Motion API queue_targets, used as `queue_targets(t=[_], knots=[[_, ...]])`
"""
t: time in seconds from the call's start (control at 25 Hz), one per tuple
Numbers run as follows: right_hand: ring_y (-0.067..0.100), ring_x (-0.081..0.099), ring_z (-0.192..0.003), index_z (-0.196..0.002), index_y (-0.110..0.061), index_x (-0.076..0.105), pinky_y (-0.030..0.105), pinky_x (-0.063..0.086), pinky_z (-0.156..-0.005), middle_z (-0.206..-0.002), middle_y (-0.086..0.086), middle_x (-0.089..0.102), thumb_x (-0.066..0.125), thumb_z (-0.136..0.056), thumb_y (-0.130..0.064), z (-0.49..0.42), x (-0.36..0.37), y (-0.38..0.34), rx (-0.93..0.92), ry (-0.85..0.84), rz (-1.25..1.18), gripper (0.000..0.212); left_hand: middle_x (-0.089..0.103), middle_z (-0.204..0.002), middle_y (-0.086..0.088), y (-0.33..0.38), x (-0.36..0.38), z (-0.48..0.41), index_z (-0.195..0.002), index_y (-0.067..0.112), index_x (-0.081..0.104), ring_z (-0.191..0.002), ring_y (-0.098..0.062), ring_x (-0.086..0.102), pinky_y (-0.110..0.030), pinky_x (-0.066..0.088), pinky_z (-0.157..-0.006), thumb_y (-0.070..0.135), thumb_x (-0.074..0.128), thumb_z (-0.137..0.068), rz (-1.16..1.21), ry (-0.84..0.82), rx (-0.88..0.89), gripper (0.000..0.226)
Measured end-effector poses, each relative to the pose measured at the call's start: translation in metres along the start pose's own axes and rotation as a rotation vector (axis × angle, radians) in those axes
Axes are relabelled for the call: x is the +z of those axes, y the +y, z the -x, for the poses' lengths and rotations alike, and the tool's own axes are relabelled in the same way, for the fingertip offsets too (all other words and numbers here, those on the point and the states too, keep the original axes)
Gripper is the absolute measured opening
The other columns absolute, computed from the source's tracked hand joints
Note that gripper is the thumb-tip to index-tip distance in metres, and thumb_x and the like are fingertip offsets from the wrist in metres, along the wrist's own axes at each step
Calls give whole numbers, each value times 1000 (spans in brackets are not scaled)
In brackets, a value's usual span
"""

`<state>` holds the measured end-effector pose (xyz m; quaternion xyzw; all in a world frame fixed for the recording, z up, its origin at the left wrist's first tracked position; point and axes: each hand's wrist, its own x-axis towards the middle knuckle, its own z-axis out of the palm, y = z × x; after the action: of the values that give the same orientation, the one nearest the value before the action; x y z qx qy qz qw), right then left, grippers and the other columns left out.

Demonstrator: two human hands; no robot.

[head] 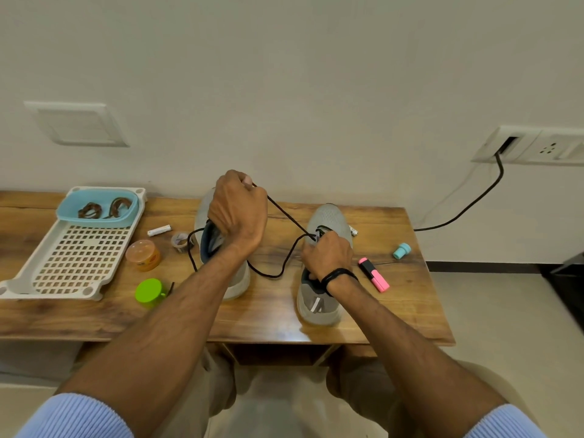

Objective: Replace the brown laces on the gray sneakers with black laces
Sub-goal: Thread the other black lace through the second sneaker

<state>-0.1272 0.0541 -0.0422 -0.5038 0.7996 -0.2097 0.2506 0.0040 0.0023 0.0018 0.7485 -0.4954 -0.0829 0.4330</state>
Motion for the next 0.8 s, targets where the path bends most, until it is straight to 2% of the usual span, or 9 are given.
queue_targets(t=[0.16, 0.24, 0.32, 0.4, 0.52, 0.6, 0.68, 0.72, 0.8], knots=[[20, 73, -67, -94, -2, 66, 30, 61, -68, -77, 9, 75, 70, -88, -35, -7, -49, -3, 151, -434, -113, 34, 66, -65, 2, 8, -9, 9, -78, 10, 64, -73, -20, 61, -31, 48, -67, 21, 57, -77, -336, -582, -89, 13], [21, 72, -63, -95, 3, 67, 30, 61, -68, -78, 15, 74, 73, -86, -25, -21, -77, 9, 234, -476, -276, 30, 70, -60, 4, 15, -12, 14, -77, 10, 67, -68, -13, 62, -30, 54, -75, 20, 53, -78, -450, -850, -66, 17], [23, 72, -66, -93, 5, 67, 37, 62, -71, -77, 15, 73, 74, -86, -19, -44, -88, 29, 247, -312, -230, 26, 70, -66, 4, 22, -10, 20, -75, 9, 63, -69, -14, 60, -31, 54, -81, 21, 51, -84, -549, -907, 37, 19], [26, 73, -78, -88, 1, 69, 43, 61, -76, -77, 13, 74, 77, -80, -29, -60, -86, 44, 187, -160, -26, 32, 60, -79, -2, 28, -8, 23, -78, 9, 54, -82, -23, 58, -34, 50, -81, 26, 51, -89, -621, -824, 199, 21], [25, 72, -81, -88, -4, 69, 43, 60, -78, -80, 9, 74, 74, -79, -49, -59, -76, 42, 130, -157, 44, 46, 54, -81, -11, 31, 4, 27, -67, 11, 48, -84, -31, 58, -37, 47, -71, 21, 52, -86, -479, -801, 326, 22], [22, 72, -80, -89, -7, 67, 39, 60, -75, -80, 7, 74, 71, -76, -61, -48, -71, 30, 99, -198, 81, 55, 57, -70, -8, 36, 10, 25, -62, 7, 52, -72, -30, 59, -36, 48, -64, 13, 53, -81, -264, -823, 226, 20], [19, 68, -75, -89, -9, 66, 30, 54, -61, -78, 4, 71, 72, -74, -63, -41, -65, 22, 41, -210, 195, 56, 67, -71, -13, 40, 11, 22, -75, -1, 62, -62, -26, 63, -34, 55, -60, 10, 49, -90, -11, -930, -81, 22], [19, 65, -71, -91, -10, 67, 27, 48, -54, -77, 3, 69, 74, -75, -59, -39, -63, 19, 22, -207, 249, 52, 70, -73, -18, 40, 7, 22, -82, -6, 63, -57, -25, 64, -32, 55, -56, 9, 44, -94, 18, -1038, -207, 26], [19, 64, -71, -95, -10, 67, 25, 45, -51, -82, 4, 69, 77, -77, -47, -38, -62, 17, 17, -206, 296, 43, 72, -70, -19, 34, 0, 25, -90, -8, 64, -49, -22, 63, -27, 53, -48, 9, 41, -96, -242, -1224, -231, 30]])
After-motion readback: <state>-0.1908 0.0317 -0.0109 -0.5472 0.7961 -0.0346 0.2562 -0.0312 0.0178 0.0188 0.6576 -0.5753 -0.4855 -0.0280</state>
